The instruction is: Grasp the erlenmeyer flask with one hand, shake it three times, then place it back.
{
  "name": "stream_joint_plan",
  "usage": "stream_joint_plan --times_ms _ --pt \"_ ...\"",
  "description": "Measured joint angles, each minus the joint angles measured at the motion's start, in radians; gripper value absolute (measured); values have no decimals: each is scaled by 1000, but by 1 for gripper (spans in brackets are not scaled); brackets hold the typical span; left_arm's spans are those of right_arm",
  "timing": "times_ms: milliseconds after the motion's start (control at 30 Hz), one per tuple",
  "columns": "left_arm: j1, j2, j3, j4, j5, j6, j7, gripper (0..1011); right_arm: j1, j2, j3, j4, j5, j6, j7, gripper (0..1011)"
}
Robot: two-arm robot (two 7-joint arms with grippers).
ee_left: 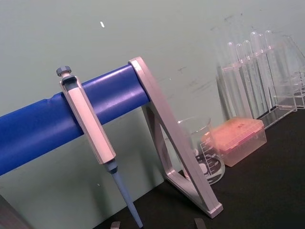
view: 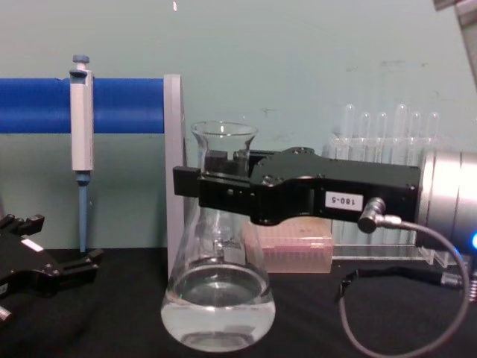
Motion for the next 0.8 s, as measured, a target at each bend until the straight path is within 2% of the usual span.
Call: stream_joint_plan --times_ms 300,800 --pt "0 0 0 0 0 0 0 1001 5 -6 10 19 -4 -7 -40 458" --pt "0 0 0 0 0 0 0 1001 -17 -18 109 48 -45 -15 -171 458"
